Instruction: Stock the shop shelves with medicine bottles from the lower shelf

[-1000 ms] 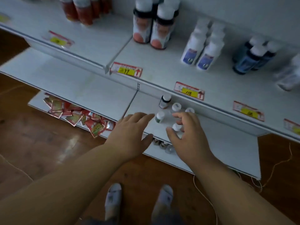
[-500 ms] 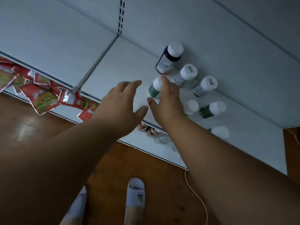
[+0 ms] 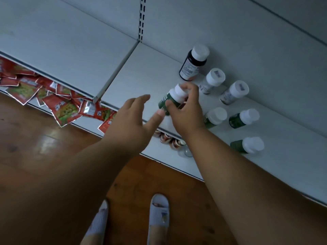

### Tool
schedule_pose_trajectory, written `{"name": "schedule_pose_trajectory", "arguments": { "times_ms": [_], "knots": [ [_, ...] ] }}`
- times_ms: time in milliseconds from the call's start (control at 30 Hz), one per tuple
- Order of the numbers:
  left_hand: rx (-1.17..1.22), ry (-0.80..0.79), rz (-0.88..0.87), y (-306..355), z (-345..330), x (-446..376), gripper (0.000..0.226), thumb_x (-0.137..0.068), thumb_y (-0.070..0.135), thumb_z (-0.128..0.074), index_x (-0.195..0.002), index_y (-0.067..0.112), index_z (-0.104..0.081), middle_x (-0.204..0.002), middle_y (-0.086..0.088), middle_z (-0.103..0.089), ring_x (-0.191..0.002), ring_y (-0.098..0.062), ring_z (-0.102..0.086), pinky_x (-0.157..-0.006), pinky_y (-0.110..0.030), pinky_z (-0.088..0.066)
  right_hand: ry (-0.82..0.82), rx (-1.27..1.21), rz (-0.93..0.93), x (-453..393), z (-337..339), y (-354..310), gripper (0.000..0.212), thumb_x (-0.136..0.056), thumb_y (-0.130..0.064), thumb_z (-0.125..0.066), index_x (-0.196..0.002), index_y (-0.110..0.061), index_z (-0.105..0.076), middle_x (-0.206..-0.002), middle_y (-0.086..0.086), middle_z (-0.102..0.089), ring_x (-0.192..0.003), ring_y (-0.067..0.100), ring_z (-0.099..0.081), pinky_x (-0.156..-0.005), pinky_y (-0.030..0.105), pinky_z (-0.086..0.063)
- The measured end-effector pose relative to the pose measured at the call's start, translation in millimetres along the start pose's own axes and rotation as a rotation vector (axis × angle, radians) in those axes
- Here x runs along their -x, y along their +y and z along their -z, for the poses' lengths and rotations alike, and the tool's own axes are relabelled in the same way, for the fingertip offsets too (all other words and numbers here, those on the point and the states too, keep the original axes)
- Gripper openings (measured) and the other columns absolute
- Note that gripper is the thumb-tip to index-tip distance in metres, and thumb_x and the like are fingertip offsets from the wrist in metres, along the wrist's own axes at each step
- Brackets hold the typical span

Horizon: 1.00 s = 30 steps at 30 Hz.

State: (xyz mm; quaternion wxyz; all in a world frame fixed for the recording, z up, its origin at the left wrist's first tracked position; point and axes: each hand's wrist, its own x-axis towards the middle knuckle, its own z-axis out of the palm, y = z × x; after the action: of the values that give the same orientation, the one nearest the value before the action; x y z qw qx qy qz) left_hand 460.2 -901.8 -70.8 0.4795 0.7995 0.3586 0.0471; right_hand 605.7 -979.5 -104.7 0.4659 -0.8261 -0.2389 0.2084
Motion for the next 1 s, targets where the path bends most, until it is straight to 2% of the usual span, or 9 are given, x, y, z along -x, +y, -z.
{"name": "schedule_pose_trajectory", "arguments": {
  "times_ms": [67,133,300,400,500,667,733,800,1000],
  "knots": [
    [0.009,0.022,0.021,9.4,17.7,22.3,0.085,-0.079,0.075,-0.028,-0.152,0.032,-0.028,-0.154,0.003,-0.034,-0.126,-0.009,-0.043,-0.097,-0.033,-0.041,-0.068,-0.145,-0.093,30.8,4.5,-26.6,0.044,-0.089,-0.018,-0.065,-0.118,-0.041,-0.043,-0.122,0.000,-0.059,-0.099,0.016,-0.065,-0.075,0.030,-0.059],
    [0.004,0.034,0.029,22.6,43.2,51.3,0.085,-0.082,0.076,-0.026,-0.152,0.028,-0.030,-0.153,0.002,-0.037,-0.119,-0.002,-0.039,-0.092,-0.028,-0.035,-0.161,-0.306,-0.187,64.1,9.9,-63.8,0.039,-0.086,-0.022,-0.062,-0.110,-0.048,-0.046,-0.120,0.000,-0.060,-0.099,0.018,-0.067,-0.078,0.039,-0.060],
    [0.032,0.135,0.051,49.7,120.0,139.2,0.083,-0.086,0.077,-0.023,-0.148,0.024,-0.038,-0.147,0.001,-0.045,-0.134,-0.011,-0.040,-0.106,-0.037,-0.036,-0.381,-0.619,-0.371,127.1,8.2,-160.2,0.031,-0.079,-0.032,-0.057,-0.110,-0.034,-0.055,-0.113,0.010,-0.061,-0.098,0.025,-0.066,-0.077,0.041,-0.058],
    [0.060,0.134,0.066,63.9,167.2,185.8,0.086,-0.085,0.079,-0.024,-0.148,0.022,-0.041,-0.142,0.008,-0.048,-0.132,-0.005,-0.042,-0.108,-0.035,-0.036,-0.467,-0.631,-0.310,149.3,-3.0,-229.6,0.022,-0.087,-0.027,-0.057,-0.109,-0.028,-0.056,-0.104,0.008,-0.062,-0.089,0.021,-0.066,-0.073,0.037,-0.056],
    [0.051,0.137,-0.008,71.1,224.8,216.4,0.086,-0.087,0.080,-0.022,-0.145,0.019,-0.043,-0.140,0.005,-0.052,-0.130,-0.008,-0.046,-0.106,-0.040,-0.040,-0.567,-0.598,-0.174,161.1,-15.5,-303.8,0.024,-0.083,-0.027,-0.055,-0.107,-0.030,-0.056,-0.101,0.005,-0.060,-0.085,0.014,-0.064,-0.072,0.033,-0.054],
    [-0.023,0.290,-0.021,86.6,340.8,253.9,0.098,-0.080,0.088,-0.014,-0.147,0.020,-0.040,-0.144,0.006,-0.047,-0.132,-0.007,-0.041,-0.108,-0.036,-0.038,-0.653,-0.579,-0.004,177.2,-59.6,-427.6,0.018,-0.089,-0.020,-0.048,-0.100,-0.030,-0.058,-0.078,-0.007,-0.065,-0.072,0.012,-0.065,-0.065,0.034,-0.053],
    [-0.049,0.339,-0.037,93.4,386.8,262.3,0.099,-0.078,0.089,-0.012,-0.146,0.022,-0.038,-0.143,0.008,-0.046,-0.132,-0.007,-0.040,-0.108,-0.038,-0.037,-0.659,-0.535,0.104,185.1,-80.4,-477.6,0.012,-0.091,-0.032,-0.053,-0.102,-0.031,-0.057,-0.081,-0.007,-0.065,-0.071,0.012,-0.066,-0.064,0.035,-0.053],
    [-0.074,0.388,-0.043,95.7,430.2,265.7,0.098,-0.078,0.089,-0.011,-0.146,0.023,-0.039,-0.142,0.010,-0.046,-0.132,-0.006,-0.040,-0.107,-0.039,-0.038,-0.670,-0.515,0.190,189.9,-99.9,-522.2,0.021,-0.089,-0.040,-0.059,-0.107,-0.030,-0.055,-0.089,-0.004,-0.065,-0.078,0.013,-0.068,-0.067,0.035,-0.054],
    [-0.112,0.465,-0.021,87.3,526.6,239.9,0.105,-0.071,0.095,-0.012,-0.149,0.027,-0.034,-0.146,0.015,-0.041,-0.135,-0.002,-0.036,-0.110,-0.038,-0.037,-0.727,-0.506,0.308,159.9,-155.9,-605.8,0.026,-0.085,-0.044,-0.064,-0.109,-0.035,-0.056,-0.099,0.000,-0.064,-0.088,0.019,-0.069,-0.074,0.037,-0.058]
  ]
}}
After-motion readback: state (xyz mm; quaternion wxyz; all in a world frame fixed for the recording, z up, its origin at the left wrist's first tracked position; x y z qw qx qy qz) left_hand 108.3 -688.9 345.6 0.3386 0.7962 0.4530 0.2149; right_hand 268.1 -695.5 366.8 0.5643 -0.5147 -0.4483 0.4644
